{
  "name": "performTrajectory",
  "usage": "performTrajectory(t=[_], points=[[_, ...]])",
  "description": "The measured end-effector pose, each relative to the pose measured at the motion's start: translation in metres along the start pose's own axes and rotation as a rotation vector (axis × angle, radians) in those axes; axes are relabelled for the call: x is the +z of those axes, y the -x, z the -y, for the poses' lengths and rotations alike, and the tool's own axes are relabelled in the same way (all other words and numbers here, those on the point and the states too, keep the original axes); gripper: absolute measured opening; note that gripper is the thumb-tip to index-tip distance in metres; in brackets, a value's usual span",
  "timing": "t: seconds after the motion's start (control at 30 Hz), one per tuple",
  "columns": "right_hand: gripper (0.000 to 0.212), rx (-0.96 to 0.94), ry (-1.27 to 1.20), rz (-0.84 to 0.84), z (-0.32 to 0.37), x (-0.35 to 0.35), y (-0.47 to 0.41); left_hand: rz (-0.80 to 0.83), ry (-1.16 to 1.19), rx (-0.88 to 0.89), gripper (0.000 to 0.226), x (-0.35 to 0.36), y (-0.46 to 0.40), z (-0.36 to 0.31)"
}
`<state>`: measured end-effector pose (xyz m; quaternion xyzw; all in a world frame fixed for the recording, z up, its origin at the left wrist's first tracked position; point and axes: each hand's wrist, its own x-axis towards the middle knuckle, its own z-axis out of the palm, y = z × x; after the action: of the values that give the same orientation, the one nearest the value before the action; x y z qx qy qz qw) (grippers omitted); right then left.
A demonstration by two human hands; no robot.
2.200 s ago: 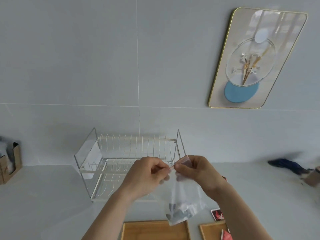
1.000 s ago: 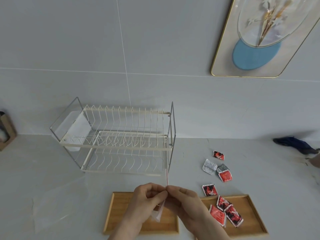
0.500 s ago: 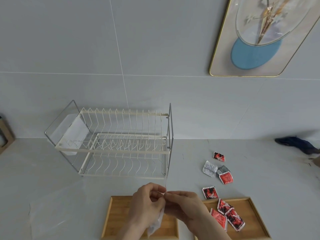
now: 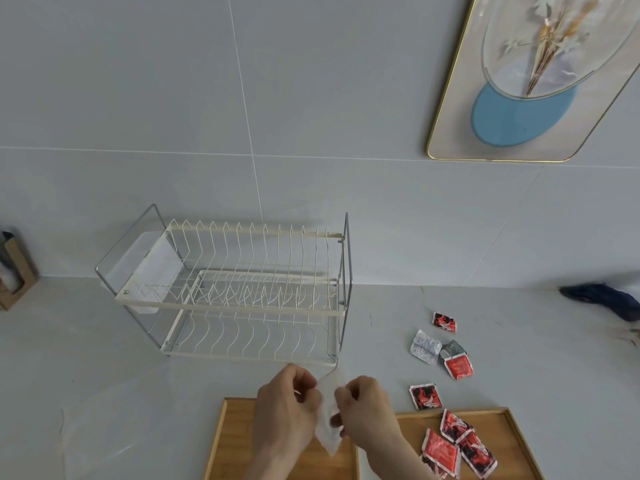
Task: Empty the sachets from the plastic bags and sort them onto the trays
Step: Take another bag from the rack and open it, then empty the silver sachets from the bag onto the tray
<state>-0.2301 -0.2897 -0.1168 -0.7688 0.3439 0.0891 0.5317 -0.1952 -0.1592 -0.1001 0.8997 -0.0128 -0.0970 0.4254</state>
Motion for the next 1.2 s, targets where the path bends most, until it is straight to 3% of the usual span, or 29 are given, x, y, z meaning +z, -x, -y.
performTrajectory(t=[0.1,0.2,0.37,0.6,0.73,0.87,0.97,1.1,1.2], points=[[0.011,-0.010,0.129,-0.096,-0.010,-0.014,-0.002,-0.091,-0.029,-0.019,0.016,-0.016,-0.008,0.009],[0.010,-0.072,0.222,-0.102,-0.008,-0.019,0.000,-0.059,-0.144,0.049,0.019,-0.020,-0.009,0.016],[0.009,-0.093,0.042,-0.073,0.002,-0.025,-0.002,-0.017,-0.073,0.054,0.018,-0.020,-0.011,0.019],[0.011,-0.153,-0.031,0.061,0.022,-0.045,-0.004,0.262,0.037,0.239,0.084,-0.017,-0.017,0.023],[0.018,-0.178,-0.179,0.154,0.033,-0.061,-0.005,0.331,0.094,0.264,0.102,-0.012,-0.020,0.026],[0.021,-0.201,-0.347,0.413,0.045,-0.076,-0.001,0.510,0.028,0.364,0.086,-0.007,-0.017,0.017],[0.021,-0.216,-0.438,0.480,0.047,-0.077,-0.001,0.518,-0.008,0.405,0.056,0.000,-0.018,0.007],[0.010,-0.236,-0.666,0.373,0.039,-0.078,-0.006,0.370,0.086,0.274,0.029,0.003,-0.019,0.011],[0.030,-0.178,-0.678,0.176,0.012,-0.077,-0.017,0.254,0.332,0.082,0.018,0.001,-0.016,0.017]])
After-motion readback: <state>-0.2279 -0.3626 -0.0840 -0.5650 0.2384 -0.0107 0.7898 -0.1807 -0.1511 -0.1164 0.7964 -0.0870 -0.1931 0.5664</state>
